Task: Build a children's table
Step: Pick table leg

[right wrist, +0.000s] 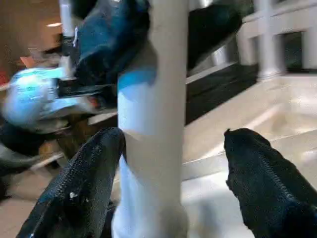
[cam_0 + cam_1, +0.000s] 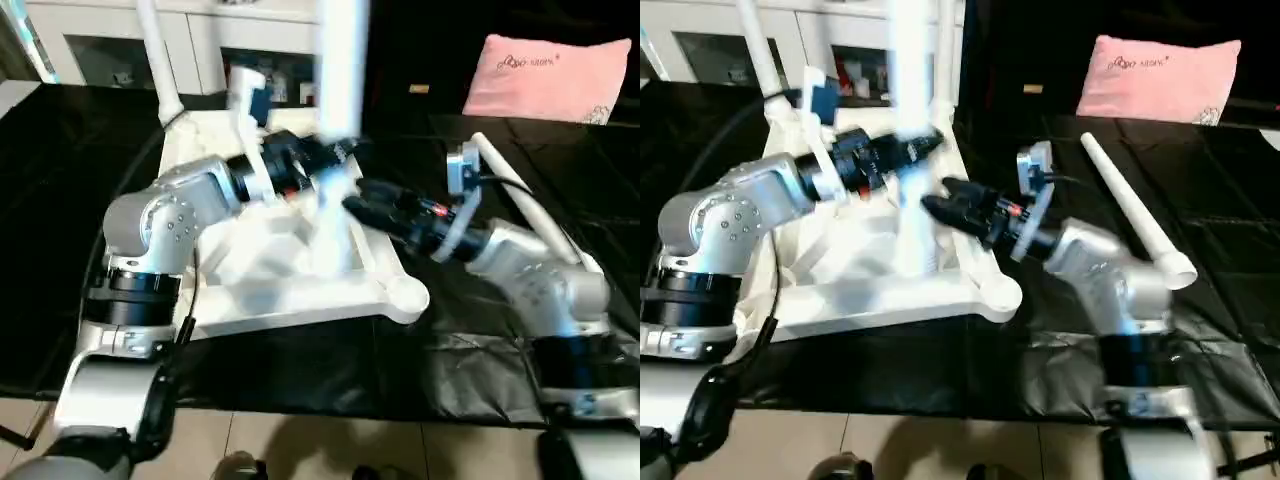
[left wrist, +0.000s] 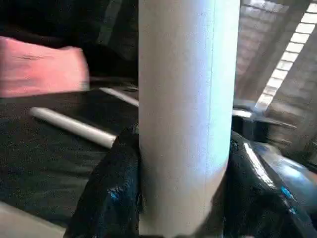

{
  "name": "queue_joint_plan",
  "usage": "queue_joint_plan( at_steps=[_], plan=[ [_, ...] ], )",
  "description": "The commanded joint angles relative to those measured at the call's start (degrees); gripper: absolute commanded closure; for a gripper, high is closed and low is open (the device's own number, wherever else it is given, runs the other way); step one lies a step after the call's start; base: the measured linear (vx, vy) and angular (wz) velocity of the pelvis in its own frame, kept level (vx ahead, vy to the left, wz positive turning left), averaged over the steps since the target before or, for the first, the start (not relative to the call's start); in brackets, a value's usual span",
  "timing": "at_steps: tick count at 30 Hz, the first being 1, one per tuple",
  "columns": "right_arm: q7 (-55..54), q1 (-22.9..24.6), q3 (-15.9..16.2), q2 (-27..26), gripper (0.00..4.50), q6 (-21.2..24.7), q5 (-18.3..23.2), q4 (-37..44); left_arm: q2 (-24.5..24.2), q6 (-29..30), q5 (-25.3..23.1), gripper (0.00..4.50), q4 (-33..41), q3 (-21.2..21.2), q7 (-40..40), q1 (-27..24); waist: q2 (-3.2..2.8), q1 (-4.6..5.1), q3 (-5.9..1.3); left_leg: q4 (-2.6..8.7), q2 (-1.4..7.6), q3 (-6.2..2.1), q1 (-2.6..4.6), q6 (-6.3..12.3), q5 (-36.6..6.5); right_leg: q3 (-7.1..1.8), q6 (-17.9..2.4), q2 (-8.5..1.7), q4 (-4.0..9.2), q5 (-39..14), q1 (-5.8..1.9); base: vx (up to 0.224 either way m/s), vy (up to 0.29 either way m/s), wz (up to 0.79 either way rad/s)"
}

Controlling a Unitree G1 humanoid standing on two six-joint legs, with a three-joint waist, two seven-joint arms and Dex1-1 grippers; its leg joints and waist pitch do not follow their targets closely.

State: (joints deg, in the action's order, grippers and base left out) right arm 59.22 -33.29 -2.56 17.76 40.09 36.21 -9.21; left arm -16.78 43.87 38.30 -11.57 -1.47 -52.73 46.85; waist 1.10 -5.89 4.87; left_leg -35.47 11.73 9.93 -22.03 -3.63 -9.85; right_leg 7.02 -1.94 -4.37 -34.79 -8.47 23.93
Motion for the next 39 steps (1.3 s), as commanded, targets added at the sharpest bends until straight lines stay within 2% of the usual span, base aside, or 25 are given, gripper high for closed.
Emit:
queue_joint_plan(
  at_steps=[1, 6, 7, 12, 22, 31, 35, 36, 39],
  plan=[
    [2.88, -0.69, 1.12, 1.19, 0.96, 2.46, 1.81, 1.32, -0.09, 0.92, 2.14, 2.62, 2.22, 0.94, -3.83, 1.11, 0.70, -0.10, -5.28, 4.00, 1.47, -0.25, 0.81, 0.96, -8.41, -3.47, -6.22, -4.45, 4.59, -20.66, -3.89, 0.000, 0.000, 0.00],
    [7.36, -0.13, 4.01, 3.22, 0.96, 4.36, 2.63, 2.53, 0.83, 1.95, 5.27, 2.62, 2.20, 0.31, -8.31, 2.31, 0.82, -0.29, -5.28, 3.92, 1.43, -0.26, 0.77, 0.64, -8.33, -3.42, -5.13, -4.49, 4.81, -23.09, -3.92, 0.000, 0.000, 0.00],
    [8.06, -0.16, 4.24, 3.38, 1.14, 4.84, 2.85, 2.52, 1.04, 2.21, 6.01, 2.62, 1.97, 0.04, -8.98, 2.58, 0.96, -0.27, -5.30, 3.90, 1.40, -0.22, 0.78, 0.69, -8.25, -3.40, -5.00, -4.45, 4.84, -23.18, -3.89, 0.000, 0.000, 0.00],
    [9.98, -0.38, 4.82, 3.32, 1.58, 4.03, 2.82, 1.95, 1.59, 2.84, 7.82, 2.62, 1.39, -0.64, -10.88, 3.02, 0.79, -0.43, -5.37, 3.90, 1.48, -0.32, 0.85, 0.58, -8.45, -3.31, -4.93, -4.43, 4.85, -23.14, -3.81, 0.000, 0.000, 0.00],
    [12.65, -0.26, 5.18, 3.36, 2.44, 5.34, 4.58, 2.21, 1.91, 2.79, 7.91, 2.62, 0.63, -0.46, -11.88, 3.25, 0.95, -0.64, -5.44, 3.91, 1.54, -0.32, 0.87, 0.46, -8.27, -3.32, -5.09, -4.37, 4.75, -22.57, -3.81, 0.000, 0.000, 0.00],
    [11.78, 0.27, 5.14, 2.83, 2.53, 4.81, 4.47, 2.29, 2.21, 2.05, 7.63, 2.62, -0.09, -1.07, -11.14, 3.41, 1.06, -0.66, -5.50, 3.88, 1.44, -0.31, 0.85, 0.26, -8.28, -3.26, -4.59, -4.36, 4.85, -23.11, -3.85, 0.000, 0.000, 0.00],
    [9.92, 0.19, 4.39, 1.85, 2.54, 3.91, 4.01, 1.81, 3.15, 0.66, 5.85, 2.62, -1.32, -1.35, -7.52, 3.54, 1.09, -0.66, -5.50, 3.84, 1.45, -0.32, 0.81, 0.18, -8.34, -3.23, -4.57, -4.36, 4.87, -23.17, -3.85, 0.000, 0.000, 0.00],
    [9.36, 0.11, 4.14, 1.60, 2.54, 3.67, 3.92, 1.76, 3.47, -0.14, 5.19, 2.06, -1.80, -1.56, -6.43, 3.66, 1.02, -0.69, -5.54, 3.86, 1.46, -0.34, 0.84, 0.14, -8.30, -3.22, -4.46, -4.38, 4.92, -23.27, -3.83, 0.000, 0.000, 0.00],
    [7.59, -0.13, 3.48, 0.91, 2.55, 2.85, 3.53, 1.72, 4.57, 0.33, 5.88, 1.86, -3.15, -3.55, -3.09, 4.33, 1.03, -0.68, -5.59, 3.82, 1.43, -0.36, 0.89, -0.01, -8.40, -3.14, -4.27, -4.32, 4.93, -23.12, -3.80, 0.000, 0.000, 0.00]
  ],
)
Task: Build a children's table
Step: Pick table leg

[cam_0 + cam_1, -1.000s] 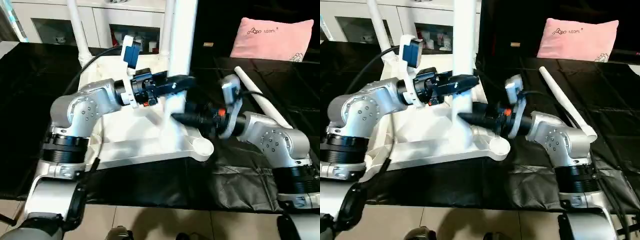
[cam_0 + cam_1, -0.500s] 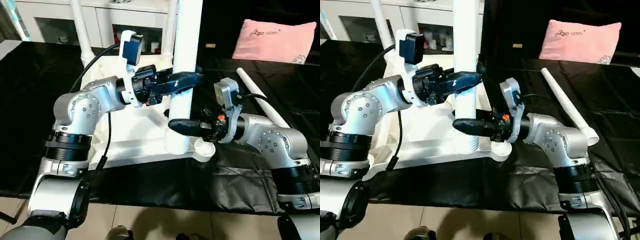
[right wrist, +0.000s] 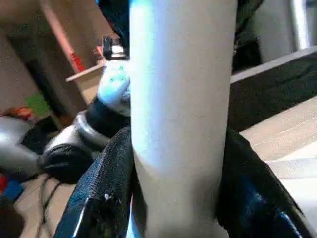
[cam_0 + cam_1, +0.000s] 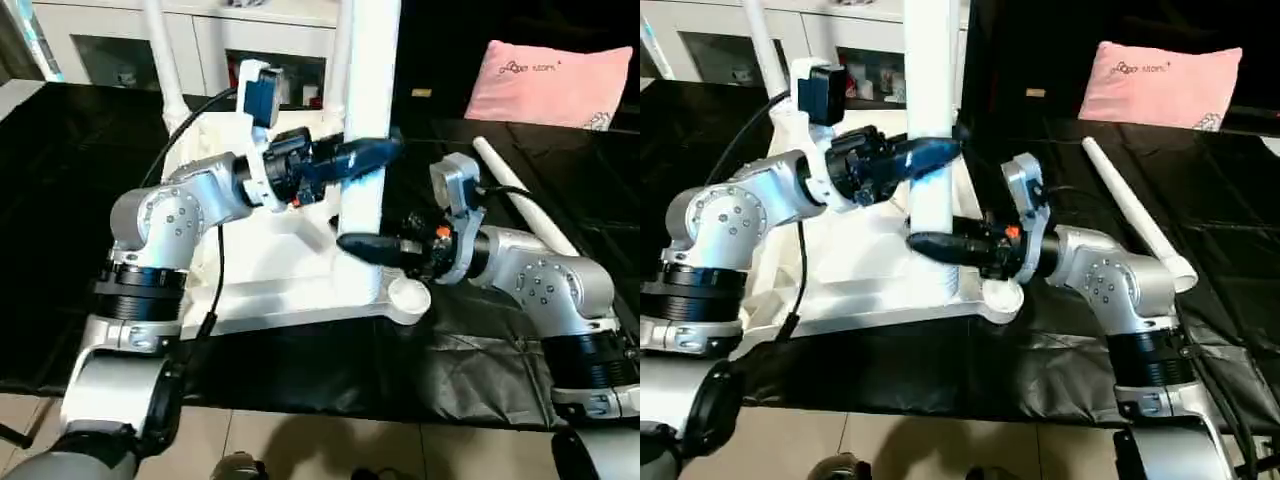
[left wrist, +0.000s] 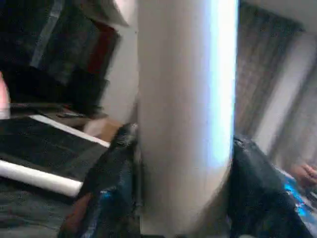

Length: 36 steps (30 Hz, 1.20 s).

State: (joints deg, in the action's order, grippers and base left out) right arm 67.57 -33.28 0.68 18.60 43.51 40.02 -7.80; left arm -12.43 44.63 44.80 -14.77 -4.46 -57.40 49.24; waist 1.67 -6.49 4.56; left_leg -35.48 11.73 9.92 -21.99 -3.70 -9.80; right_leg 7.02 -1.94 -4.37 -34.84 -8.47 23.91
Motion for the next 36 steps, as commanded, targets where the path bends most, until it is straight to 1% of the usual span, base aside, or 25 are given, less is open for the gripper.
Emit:
queue_joint_plan(
  at_steps=[1, 2, 3, 5, 6, 7, 9, 10, 11, 14, 15, 16, 19, 21, 22, 25, 26, 27, 28, 29, 30, 31, 33, 34, 36],
  plan=[
    [-2.83, -0.29, -0.01, -0.53, 2.57, -1.51, -1.22, 0.23, -0.21, -1.90, -2.68, 1.56, 1.32, 0.13, 3.10, 1.33, 0.15, -0.14, -5.33, 3.89, 1.54, -0.48, 0.84, -0.01, -8.40, -3.18, -4.46, -4.38, 4.83, -22.52, -3.82, 0.000, 0.000, 0.00],
    [-4.45, -0.41, -0.08, -0.95, 2.57, -2.25, -2.12, 0.10, -0.41, -3.08, -4.75, 1.50, 2.33, 0.89, 4.93, 0.76, 0.38, 0.09, -5.27, 3.96, 1.56, -0.48, 0.81, -0.14, -8.51, -3.19, -4.19, -4.27, 4.91, -22.15, -3.79, 0.000, 0.000, 0.00],
    [-4.59, -0.42, -0.09, -0.98, 2.57, -2.32, -2.20, 0.09, -0.42, -3.18, -4.92, 1.50, 2.42, 0.95, 5.09, 0.71, 0.39, 0.06, -5.31, 4.00, 1.62, -0.55, 0.79, -0.38, -8.44, -3.22, -4.09, -4.39, 4.78, -22.04, -3.86, 0.000, 0.000, 0.00],
    [-7.94, -0.84, -0.18, -2.00, 2.57, -3.91, -4.33, -0.55, 0.62, -4.52, -8.66, 1.48, 4.21, 1.54, 11.80, -0.40, 0.28, 0.20, -5.30, 4.04, 1.76, -0.59, 0.77, -0.68, -8.09, -3.31, -4.06, -4.40, 4.65, -21.32, -3.83, 0.000, 0.000, 0.00],
    [-8.49, -0.93, -0.17, -2.17, 2.57, -4.23, -4.74, -0.69, 1.09, -4.77, -9.42, 1.48, 4.45, 1.47, 13.64, -0.55, 0.37, 0.24, -5.31, 3.98, 1.72, -0.51, 0.85, -0.69, -8.23, -3.28, -4.04, -4.31, 4.69, -21.22, -3.74, 0.000, 0.000, 0.00],
    [-9.05, -1.01, -0.15, -2.34, 2.57, -4.56, -5.16, -0.84, 1.59, -5.05, -10.23, 1.48, 4.65, 1.37, 15.61, -0.67, 0.51, 0.28, -5.28, 3.95, 1.64, -0.45, 0.80, -0.74, -8.45, -3.25, -4.18, -4.35, 4.71, -21.57, -3.83, 0.000, 0.000, 0.00],
    [-10.80, -1.31, -0.41, -2.97, 2.57, -5.31, -5.96, -1.44, 3.42, -5.75, -11.50, 1.48, 4.91, 0.57, 20.92, -0.85, 0.46, 0.16, -5.28, 3.85, 1.51, -0.35, 0.80, -0.41, -8.69, -3.27, -3.89, -4.42, 4.94, -22.65, -3.84, 0.000, 0.000, 0.00],
    [-11.32, -1.41, -0.47, -3.14, 2.57, -5.52, -6.17, -1.66, 3.76, -5.86, -11.88, 1.84, 5.13, 0.56, 22.14, -0.93, 0.50, 0.15, -5.30, 3.85, 1.62, -0.40, 0.77, -0.40, -8.45, -3.25, -3.95, -4.34, 4.82, -22.12, -3.80, 0.000, 0.000, 0.00],
    [-12.24, -1.56, -0.48, -3.39, 2.57, -6.07, -6.69, -2.15, 4.38, -6.34, -12.81, 1.84, 5.69, 0.65, 24.29, -1.17, 0.90, 0.21, -5.27, 3.85, 1.47, -0.34, 0.68, -0.05, -8.39, -3.17, -3.63, -4.29, 5.02, -22.35, -3.87, 0.000, 0.000, 0.00],
    [-13.85, -1.58, -0.22, -4.07, 2.57, -7.52, -7.94, -2.64, 6.90, -6.23, -12.46, 1.98, 7.20, -0.99, 28.60, -1.93, 0.82, 0.13, -5.35, 3.73, 1.49, -0.29, 0.61, 0.15, -7.76, -3.23, -3.83, -4.32, 4.84, -21.42, -3.82, 0.000, 0.000, 0.00],
    [-14.39, -1.55, -0.22, -4.36, 2.57, -7.97, -8.25, -2.75, 7.51, -6.21, -12.52, 2.14, 7.87, -1.17, 29.47, -2.30, 0.86, 0.13, -5.39, 3.72, 1.42, -0.29, 0.55, 0.40, -7.67, -3.19, -3.74, -4.30, 4.87, -21.51, -3.87, 0.000, 0.000, 0.00],
    [-14.64, -1.55, -0.25, -4.50, 2.57, -8.14, -8.36, -2.80, 7.74, -6.22, -12.61, 2.25, 8.18, -1.19, 29.81, -2.49, 0.82, 0.13, -5.36, 3.74, 1.43, -0.31, 0.55, 0.46, -7.68, -3.20, -3.65, -4.28, 4.87, -21.55, -3.83, 0.000, 0.000, 0.00],
    [-15.74, -1.57, -0.37, -5.09, 2.57, -9.23, -9.04, -3.18, 8.52, -5.99, -12.32, 2.35, 9.08, -1.25, 30.61, -3.07, 0.92, 0.24, -5.28, 3.77, 1.41, -0.30, 0.54, 0.71, -7.77, -3.17, -3.37, -4.25, 4.96, -22.00, -3.78, 0.000, 0.000, 0.00],
    [-16.67, -1.68, -0.15, -5.42, 2.57, -10.38, -10.03, -3.56, 8.67, -5.73, -11.80, 2.55, 9.36, -0.93, 30.45, -3.18, 0.82, 0.32, -5.28, 3.80, 1.38, -0.34, 0.62, 0.66, -8.08, -3.11, -2.93, -4.22, 5.09, -22.74, -3.69, 0.000, 0.000, 0.00],
    [-16.74, -1.71, 0.00, -5.39, 2.57, -10.51, -10.25, -3.62, 8.62, -5.74, -11.76, 2.59, 9.37, -0.79, 30.33, -3.16, 0.73, 0.38, -5.27, 3.82, 1.42, -0.36, 0.70, 0.69, -8.35, -3.10, -3.01, -4.20, 5.13, -22.70, -3.64, 0.000, 0.000, 0.00],
    [-16.19, -1.81, 0.33, -5.12, 2.57, -10.29, -10.15, -3.78, 8.41, -5.61, -11.63, 2.63, 9.59, -0.49, 30.15, -3.12, 0.77, 0.46, -5.28, 3.83, 1.41, -0.38, 0.69, 0.77, -8.46, -3.12, -2.94, -4.15, 5.10, -22.41, -3.70, 0.000, 0.000, 0.00],
    [-15.68, -1.89, 0.24, -4.97, 2.01, -9.61, -9.68, -3.82, 8.25, -5.44, -11.53, 2.64, 9.79, -0.36, 29.94, -3.11, 0.74, 0.45, -5.27, 3.81, 1.39, -0.36, 0.72, 0.82, -8.52, -3.12, -3.06, -4.15, 5.12, -22.34, -3.67, 0.000, 0.000, 0.00],
    [-15.29, -1.92, 0.15, -4.86, 1.87, -9.18, -9.35, -3.90, 8.17, -5.38, -11.50, 2.64, 9.89, -0.25, 29.78, -3.13, 0.88, 0.48, -5.26, 3.82, 1.40, -0.36, 0.63, 0.84, -8.46, -3.14, -3.07, -4.16, 5.07, -22.28, -3.72, 0.000, 0.000, 0.00],
    [-14.69, -2.42, -0.69, -4.46, 1.81, -8.05, -8.35, -4.29, 7.34, -5.09, -11.43, 2.64, 10.00, 0.31, 28.17, -3.03, 0.74, 0.43, -5.26, 3.82, 1.38, -0.35, 0.68, 0.94, -8.29, -3.17, -3.22, -4.14, 5.05, -22.15, -3.69, 0.000, 0.000, 0.00],
    [-14.49, -2.58, -0.96, -4.30, 1.67, -7.90, -8.14, -4.46, 7.00, -4.93, -11.36, 2.64, 10.10, 0.54, 27.50, -3.05, 0.74, 0.42, -5.30, 3.84, 1.41, -0.35, 0.73, 0.98, -8.26, -3.18, -3.24, -4.14, 5.02, -22.10, -3.68, 0.000, 0.000, 0.00],
    [-13.95, -2.81, -1.17, -3.91, 1.67, -7.55, -7.83, -4.65, 6.31, -4.43, -11.39, 2.64, 10.20, 1.05, 26.55, -3.06, 0.83, 0.47, -5.25, 3.83, 1.42, -0.31, 0.76, 1.00, -8.32, -3.19, -3.26, -4.13, 5.04, -22.16, -3.61, 0.000, 0.000, 0.00],
    [-12.71, -3.17, -1.37, -3.09, 1.45, -6.85, -7.26, -4.90, 5.18, -3.66, -11.46, 2.64, 10.30, 1.84, 25.06, -3.08, 0.79, 0.44, -5.28, 3.84, 1.35, -0.36, 0.75, 0.98, -8.44, -3.17, -3.18, -4.11, 4.97, -22.50, -3.74, 0.000, 0.000, 0.00],
    [-10.48, -3.59, -1.10, -1.58, 1.41, -5.52, -6.54, -5.15, 3.96, -3.00, -11.29, 2.64, 10.34, 2.47, 23.19, -2.98, 0.74, 0.43, -5.26, 3.82, 1.40, -0.33, 0.82, 1.03, -8.30, -3.21, -3.26, -4.11, 4.95, -22.12, -3.70, 0.000, 0.000, 0.00],
    [-9.45, -3.71, -0.67, -0.87, 1.23, -4.98, -6.50, -5.26, 3.64, -2.87, -11.15, 2.64, 10.38, 2.55, 22.68, -2.90, 0.79, 0.40, -5.27, 3.81, 1.46, -0.31, 0.79, 1.13, -7.97, -3.28, -3.49, -4.09, 4.87, -21.31, -3.71, 0.000, 0.000, 0.00],
    [-8.73, -3.82, -0.26, -0.34, 1.05, -4.57, -6.60, -5.37, 3.38, -2.77, -11.04, 2.64, 10.42, 2.65, 22.21, -2.82, 0.78, 0.40, -5.27, 3.80, 1.44, -0.31, 0.73, 1.10, -7.85, -3.24, -3.92, -4.12, 4.76, -20.87, -3.78, 0.000, 0.000, 0.00]
  ],
)
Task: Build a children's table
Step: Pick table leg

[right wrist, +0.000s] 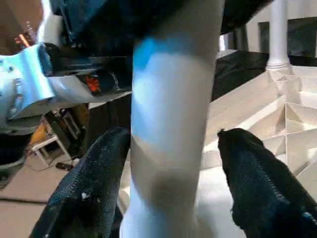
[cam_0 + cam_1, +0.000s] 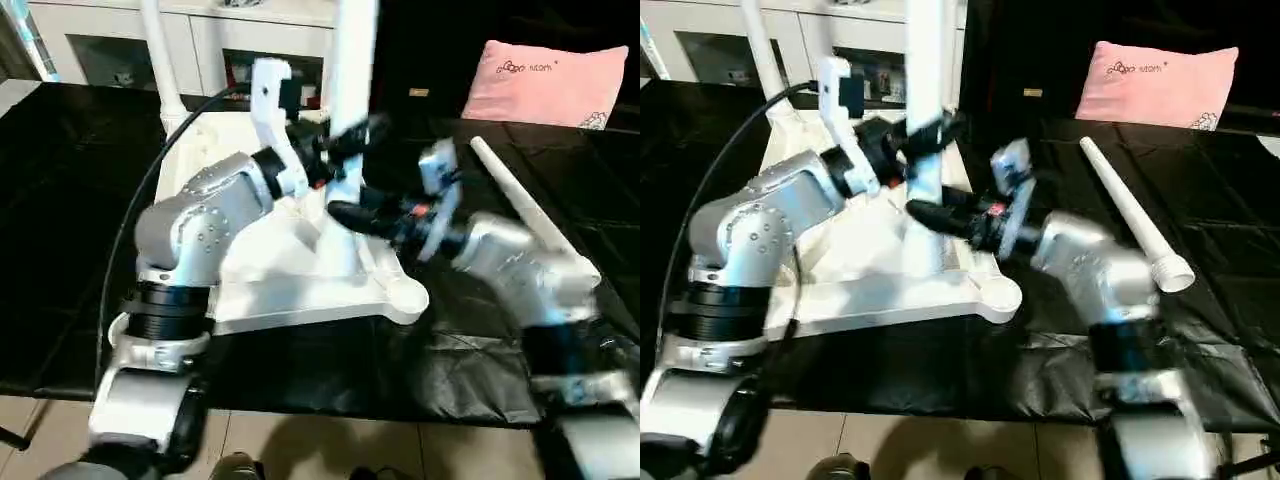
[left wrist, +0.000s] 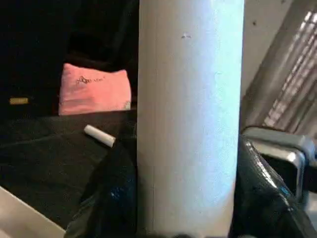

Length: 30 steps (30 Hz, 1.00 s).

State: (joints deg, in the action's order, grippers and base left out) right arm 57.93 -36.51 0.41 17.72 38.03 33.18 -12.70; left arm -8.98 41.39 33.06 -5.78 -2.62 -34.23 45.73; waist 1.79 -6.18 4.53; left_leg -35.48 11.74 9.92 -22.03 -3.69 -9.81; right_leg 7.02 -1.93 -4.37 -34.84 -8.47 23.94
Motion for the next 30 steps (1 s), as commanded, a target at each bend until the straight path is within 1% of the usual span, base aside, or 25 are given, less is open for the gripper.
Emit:
queue_joint_plan(
  at_steps=[1, 3, 4, 6, 8, 9, 14, 16, 17, 20, 21, 22, 24, 30],
  plan=[
    [1.52, -0.67, 0.55, 1.06, 1.00, 1.46, 0.11, -0.50, -0.36, 0.68, 0.89, 2.64, 1.58, 1.01, -1.56, 0.73, 0.73, 0.03, -5.26, 3.78, 1.42, -0.28, 0.75, 1.08, -7.75, -3.25, -4.08, -4.17, 4.77, -20.99, -3.82, 0.000, 0.000, 0.00],
    [2.08, -0.76, 1.10, 1.49, 0.92, 1.90, -0.02, -0.50, -0.70, 0.88, 1.06, 2.64, 1.82, 1.33, -2.21, 0.73, 0.80, 0.02, -5.25, 3.72, 1.36, -0.24, 0.71, 1.01, -7.90, -3.24, -4.28, -4.22, 4.83, -21.40, -3.83, 0.000, 0.000, 0.00],
    [2.68, -0.88, 1.82, 1.98, 0.68, 2.57, -0.26, -0.70, -0.81, 1.21, 1.50, 2.64, 2.23, 1.51, -2.83, 0.68, 0.77, 0.01, -5.25, 3.74, 1.37, -0.25, 0.72, 0.97, -7.85, -3.25, -4.24, -4.24, 4.84, -21.57, -3.84, 0.000, 0.000, 0.00],
    [3.51, -1.25, 3.16, 2.40, 0.57, 3.36, -0.83, -1.46, -0.63, 2.07, 2.69, 2.64, 3.00, 1.51, -3.61, 0.74, 0.82, 0.03, -5.28, 3.76, 1.52, -0.32, 0.71, 0.91, -7.62, -3.23, -4.48, -4.24, 4.72, -21.31, -3.87, 0.000, 0.000, 0.00],
    [3.79, -1.50, 3.73, 2.43, 0.55, 3.66, -1.04, -1.97, -0.44, 2.65, 3.40, 2.64, 3.46, 1.45, -3.96, 0.79, 0.88, 0.07, -5.23, 3.68, 1.43, -0.24, 0.68, 0.75, -7.81, -3.23, -4.77, -4.29, 4.73, -21.61, -3.87, 0.000, 0.000, 0.00],
    [3.88, -1.62, 3.94, 2.34, 0.55, 3.81, -1.06, -2.21, -0.38, 2.90, 3.69, 2.64, 3.78, 1.55, -4.24, 0.76, 1.01, 0.03, -5.25, 3.68, 1.45, -0.25, 0.58, 0.81, -7.68, -3.24, -4.70, -4.33, 4.74, -21.74, -3.91, 0.000, 0.000, 0.00],
    [5.20, -2.05, 4.42, 1.93, 0.55, 5.46, -0.28, -2.70, 0.20, 3.84, 5.07, 2.64, 5.10, 1.81, -5.19, 0.53, 0.95, 0.11, -5.18, 3.70, 1.49, -0.27, 0.74, 0.71, -7.93, -3.23, -4.16, -4.24, 4.81, -22.53, -3.80, 0.000, 0.000, 0.00],
    [5.89, -2.16, 4.61, 1.92, 0.55, 5.90, -0.03, -2.71, 0.19, 3.94, 5.22, 2.64, 5.41, 2.31, -5.66, 0.44, 0.93, 0.01, -5.19, 3.69, 1.44, -0.27, 0.66, 0.69, -7.88, -3.25, -4.05, -4.24, 4.88, -22.39, -3.82, 0.000, 0.000, 0.00],
    [6.20, -2.21, 4.68, 1.92, 0.55, 6.10, 0.17, -2.72, 0.21, 4.04, 5.27, 2.64, 5.54, 2.56, -5.83, 0.38, 0.92, 0.06, -5.25, 3.76, 1.58, -0.37, 0.76, 0.56, -7.87, -3.22, -4.10, -4.19, 4.78, -21.76, -3.79, 0.000, 0.000, 0.00],
    [6.64, -2.37, 4.77, 1.88, 0.55, 6.33, 0.57, -2.90, 0.26, 4.24, 5.32, 2.64, 5.76, 2.90, -6.17, 0.36, 0.93, 0.00, -5.22, 3.78, 1.59, -0.35, 0.78, 0.50, -8.01, -3.26, -4.41, -4.21, 4.77, -21.29, -3.78, 0.000, 0.000, 0.00],
    [6.93, -2.45, 4.82, 1.83, 0.82, 6.46, 0.82, -3.02, 0.29, 4.33, 5.33, 2.64, 5.89, 3.13, -6.37, 0.37, 0.91, -0.03, -5.24, 3.75, 1.61, -0.34, 0.84, 0.39, -8.22, -3.28, -4.51, -4.24, 4.77, -21.34, -3.78, 0.000, 0.000, 0.00],
    [7.11, -2.54, 4.85, 1.80, 0.82, 6.57, 0.93, -3.17, 0.28, 4.39, 5.37, 2.64, 5.97, 3.24, -6.46, 0.39, 0.97, -0.03, -5.22, 3.75, 1.58, -0.32, 0.81, 0.36, -8.29, -3.27, -4.54, -4.23, 4.78, -21.35, -3.81, 0.000, 0.000, 0.00],
    [7.23, -2.60, 4.90, 1.78, 1.01, 6.75, 0.99, -3.31, 0.31, 4.43, 5.36, 2.65, 5.97, 3.31, -6.46, 0.45, 1.01, -0.07, -5.24, 3.75, 1.56, -0.34, 0.70, 0.48, -7.97, -3.28, -4.59, -4.23, 4.72, -20.97, -3.91, 0.000, 0.000, 0.00],
    [8.47, -2.39, 5.43, 2.19, 1.56, 7.23, 0.69, -3.46, 0.00, 4.32, 5.24, 2.65, 5.74, 3.78, -7.32, 0.84, 0.99, -0.06, -5.27, 3.74, 1.58, -0.36, 0.73, 0.31, -7.88, -3.30, -4.58, -4.22, 4.65, -20.90, -3.93, 0.000, 0.000, 0.00]
  ],
)
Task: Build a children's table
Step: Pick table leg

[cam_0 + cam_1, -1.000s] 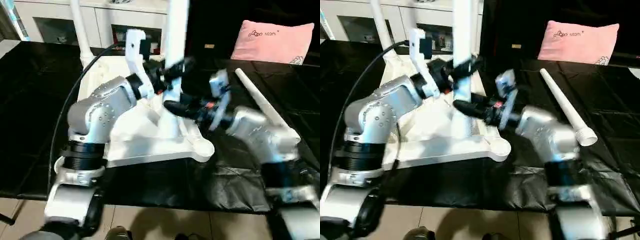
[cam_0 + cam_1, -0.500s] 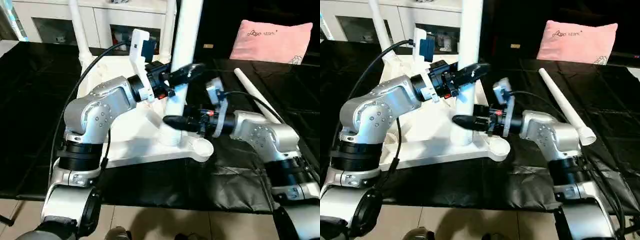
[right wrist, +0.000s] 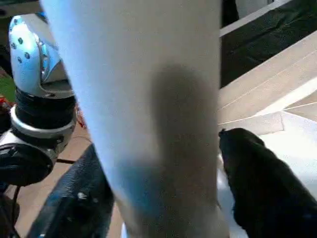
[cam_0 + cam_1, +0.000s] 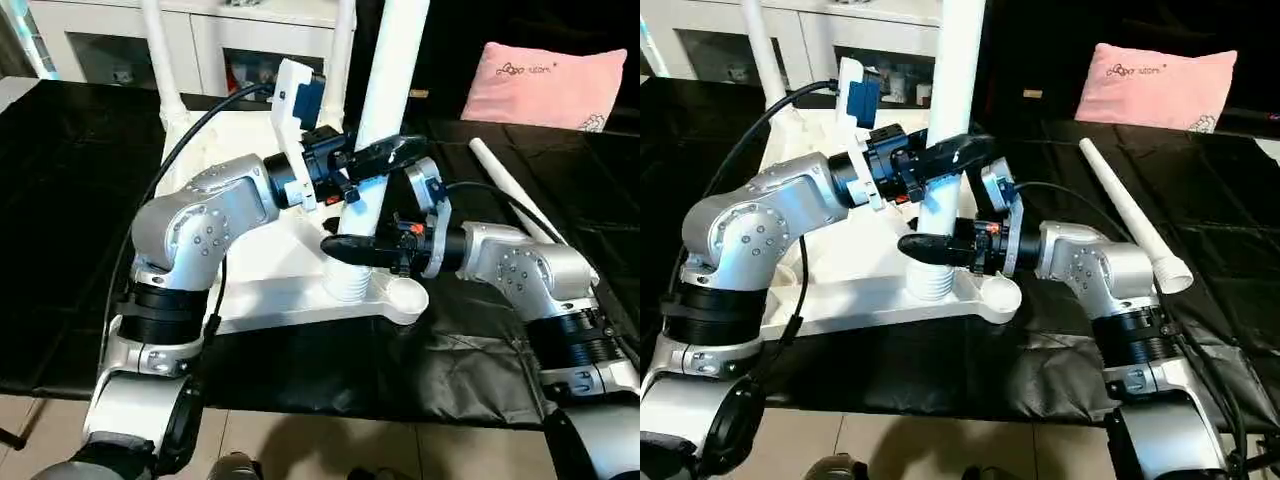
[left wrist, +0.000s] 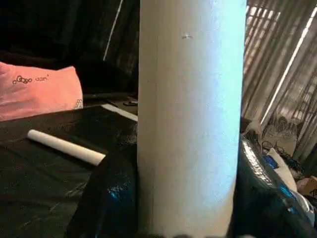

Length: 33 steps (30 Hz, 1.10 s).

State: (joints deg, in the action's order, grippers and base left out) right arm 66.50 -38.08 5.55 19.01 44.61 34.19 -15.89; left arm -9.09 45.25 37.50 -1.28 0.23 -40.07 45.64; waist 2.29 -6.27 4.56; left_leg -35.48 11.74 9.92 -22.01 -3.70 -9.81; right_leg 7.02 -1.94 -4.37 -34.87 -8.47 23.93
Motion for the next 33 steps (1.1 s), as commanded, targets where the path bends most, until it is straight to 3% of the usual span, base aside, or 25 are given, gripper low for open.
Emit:
queue_joint_plan(
  at_steps=[1, 9, 17, 18, 19, 21, 23, 25, 33],
  plan=[
    [-0.10, -0.83, 0.29, 0.90, 1.66, 0.65, -0.32, -0.26, 0.11, 0.46, 0.79, 2.65, 1.24, 0.93, -1.47, 0.93, 0.51, 0.02, -5.31, 3.73, 1.56, -0.35, 0.69, 0.35, -7.71, -3.31, -4.60, -4.24, 4.68, -20.70, -3.93, 0.000, 0.000, 0.00],
    [1.35, -0.24, 2.04, 1.86, 2.28, -0.23, -2.05, -0.30, 0.03, 0.25, 0.36, 2.65, 0.47, 1.41, -1.74, 1.70, 0.53, 0.04, -5.23, 3.72, 1.49, -0.33, 0.72, 0.18, -8.24, -3.26, -4.04, -4.15, 4.86, -21.86, -3.85, 0.000, 0.000, 0.00],
    [1.41, -0.50, 1.78, 1.59, 2.46, -0.91, -2.22, -0.84, -0.18, -0.83, -1.05, 2.65, 0.55, 2.73, -1.83, 1.98, 0.45, 0.04, -5.29, 3.75, 1.61, -0.40, 0.77, 0.24, -8.24, -3.29, -4.53, -4.22, 4.71, -21.06, -3.88, 0.000, 0.000, 0.00],
    [1.33, -0.50, 1.73, 1.57, 2.46, -1.05, -2.21, -0.88, -0.09, -0.42, -0.80, 2.09, 0.70, 2.62, -1.51, 1.95, 0.40, 0.02, -5.27, 3.75, 1.61, -0.40, 0.77, 0.25, -8.21, -3.28, -4.69, -4.19, 4.70, -20.91, -3.85, 0.000, 0.000, 0.00],
    [1.21, -0.42, 1.67, 1.47, 2.47, -1.28, -2.20, -0.89, 0.48, 0.89, 0.94, 1.95, 0.89, 1.56, -1.21, 2.03, 0.41, 0.04, -5.26, 3.75, 1.61, -0.40, 0.78, 0.21, -8.33, -3.26, -4.75, -4.23, 4.74, -21.03, -3.87, 0.000, 0.000, 0.00],
    [1.06, -0.32, 1.66, 1.38, 2.48, -1.50, -2.20, -0.89, 1.04, 1.52, 2.40, 1.93, 1.11, 0.60, -1.20, 2.15, 0.39, 0.01, -5.28, 3.70, 1.55, -0.38, 0.75, 0.17, -8.40, -3.25, -4.94, -4.21, 4.73, -21.06, -3.92, 0.000, 0.000, 0.00],
    [0.47, -0.01, 1.35, 0.85, 2.51, -1.98, -2.37, -0.97, 2.37, 3.54, 6.45, 1.53, 1.70, -1.78, -1.33, 2.65, 0.42, -0.12, -5.39, 3.56, 1.51, -0.31, 0.66, 0.20, -7.93, -3.28, -5.61, -4.35, 4.60, -20.39, -3.96, 0.000, 0.000, 0.00],
    [-0.26, 0.09, 0.78, 0.23, 2.52, -2.43, -2.45, -1.24, 3.18, 5.53, 8.69, 1.47, 1.73, -3.08, -0.56, 2.88, 0.23, -0.07, -5.35, 3.63, 1.59, -0.37, 0.71, 0.26, -8.12, -3.23, -5.99, -4.22, 4.51, -20.02, -3.91, 0.000, 0.000, 0.00],
    [-4.58, -0.35, -1.73, -2.40, 2.52, -3.79, -2.07, -2.85, 4.87, 9.27, 12.74, 0.89, 1.76, -5.11, 0.36, 2.87, 0.02, 0.04, -5.34, 3.70, 1.63, -0.43, 0.81, 0.00, -8.59, -3.26, -6.36, -4.16, 4.50, -19.40, -3.88, 0.000, 0.000, 0.00]
  ],
)
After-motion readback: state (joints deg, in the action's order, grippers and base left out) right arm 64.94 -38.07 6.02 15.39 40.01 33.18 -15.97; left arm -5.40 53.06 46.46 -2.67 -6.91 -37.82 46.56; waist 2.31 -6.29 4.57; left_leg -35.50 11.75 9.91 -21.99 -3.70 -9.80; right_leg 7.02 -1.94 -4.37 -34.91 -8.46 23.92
